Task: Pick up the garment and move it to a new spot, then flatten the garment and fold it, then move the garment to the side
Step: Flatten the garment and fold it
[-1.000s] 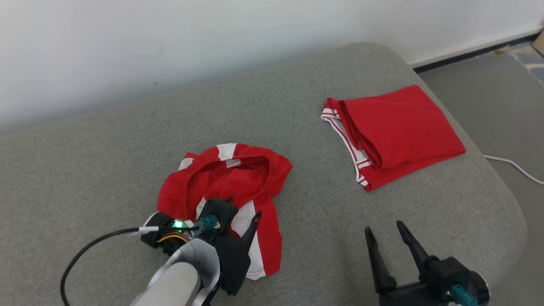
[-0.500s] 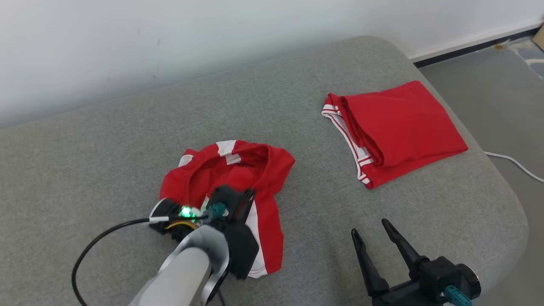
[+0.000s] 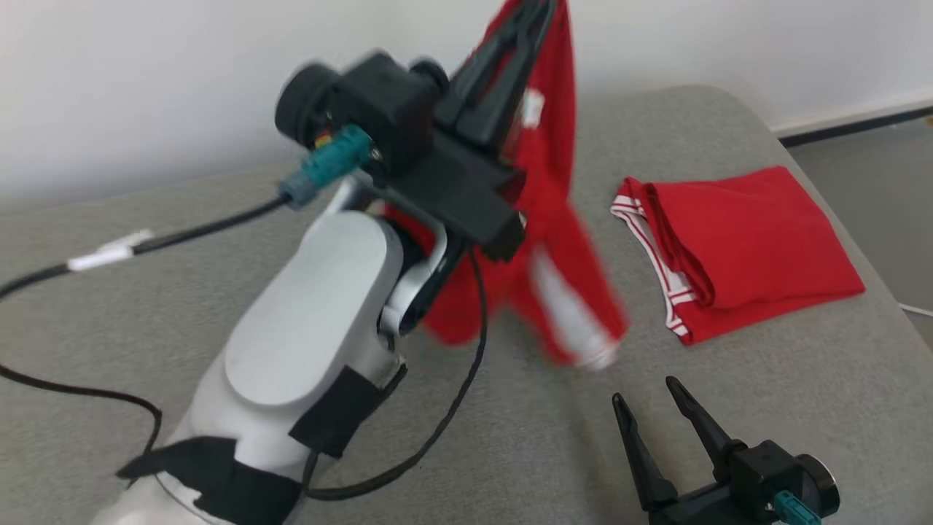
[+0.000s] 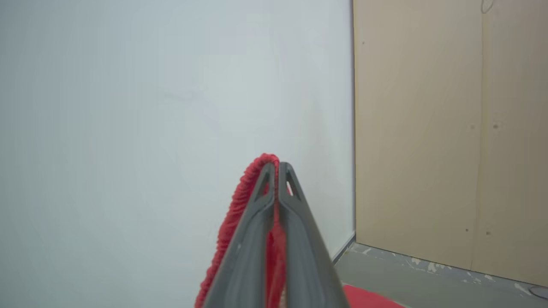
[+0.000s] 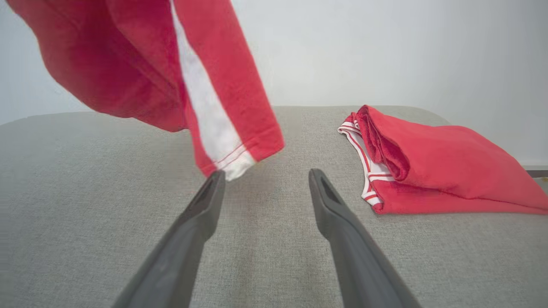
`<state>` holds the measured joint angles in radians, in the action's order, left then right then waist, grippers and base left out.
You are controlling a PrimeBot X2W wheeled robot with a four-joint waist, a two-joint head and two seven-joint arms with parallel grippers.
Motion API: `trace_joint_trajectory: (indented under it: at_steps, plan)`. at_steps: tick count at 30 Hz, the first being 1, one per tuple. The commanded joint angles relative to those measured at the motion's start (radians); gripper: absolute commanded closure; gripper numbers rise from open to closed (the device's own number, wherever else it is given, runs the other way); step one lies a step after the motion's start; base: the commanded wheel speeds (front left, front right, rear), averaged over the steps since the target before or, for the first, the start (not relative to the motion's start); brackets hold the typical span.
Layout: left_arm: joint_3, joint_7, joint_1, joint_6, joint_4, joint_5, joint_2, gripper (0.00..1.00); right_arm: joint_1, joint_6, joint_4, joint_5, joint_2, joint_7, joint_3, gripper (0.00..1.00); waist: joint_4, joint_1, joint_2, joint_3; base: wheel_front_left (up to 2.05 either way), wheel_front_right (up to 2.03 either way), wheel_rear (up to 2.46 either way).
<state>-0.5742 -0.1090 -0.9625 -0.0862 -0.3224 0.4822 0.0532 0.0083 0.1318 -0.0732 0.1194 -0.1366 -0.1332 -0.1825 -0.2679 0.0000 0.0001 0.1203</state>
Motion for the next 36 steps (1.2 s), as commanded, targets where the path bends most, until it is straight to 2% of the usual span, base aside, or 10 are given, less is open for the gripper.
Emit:
trace_joint_trajectory:
  at_steps: [1,7,11,16,20,21,22,23,28,36]
  plan:
    - [0.014,0.0,-0.011,0.016,0.023,0.032,-0.001,1.0,0.017,-0.002,0.008,-0.005,0.004,0.002,0.0,0.0,0.048,0.0,-0.0001,-0.035,0.0,0.0,0.0]
    - [0.041,0.092,0.077,0.116,0.043,0.139,0.0,1.0,0.035,-0.002,0.017,-0.007,0.015,0.014,0.0,0.0,0.117,0.0,-0.0001,-0.051,0.0,0.0,0.0]
    - [0.063,0.21,0.237,0.184,0.005,0.212,0.045,1.0,0.029,-0.002,0.021,-0.013,0.012,0.02,-0.01,0.0,0.173,0.0,-0.0001,-0.044,0.0,0.0,0.0]
    - [0.077,0.271,0.407,0.204,-0.06,0.274,0.098,1.0,0.002,-0.002,0.018,-0.011,0.0,0.025,-0.025,0.0,0.213,0.0,-0.0001,-0.027,0.0,0.0,0.0]
    - [0.09,0.233,0.445,0.203,-0.159,0.284,0.107,1.0,-0.02,-0.002,0.017,-0.013,-0.001,0.033,-0.041,0.0,0.225,0.0,-0.0001,-0.02,0.0,0.0,0.0]
    - [0.097,0.21,0.44,0.207,-0.182,0.277,0.106,0.92,-0.024,-0.002,0.016,-0.014,-0.001,0.034,-0.044,0.0,0.225,0.0,-0.0001,-0.019,0.0,0.0,0.0]
    - [0.102,0.192,0.435,0.211,-0.207,0.272,0.104,0.22,-0.026,-0.002,0.016,-0.012,-0.002,0.033,-0.045,0.0,0.226,0.0,-0.0001,-0.018,0.0,0.0,0.0]
    - [0.098,0.183,0.432,0.214,-0.233,0.265,0.105,0.0,-0.026,-0.002,0.016,-0.011,-0.004,0.032,-0.049,0.0,0.225,0.0,-0.0001,-0.018,0.0,0.0,0.0]
    - [0.12,0.179,0.462,0.199,-0.299,0.31,0.088,0.0,-0.021,-0.002,0.018,-0.01,-0.004,0.033,-0.047,0.0,0.227,0.0,-0.0001,-0.022,0.0,0.0,0.0]
    - [0.153,0.274,0.544,0.2,-0.237,0.423,0.058,0.0,0.004,-0.002,0.051,-0.025,0.01,0.057,-0.029,0.0,0.236,0.0,-0.0001,-0.029,0.0,0.0,0.0]
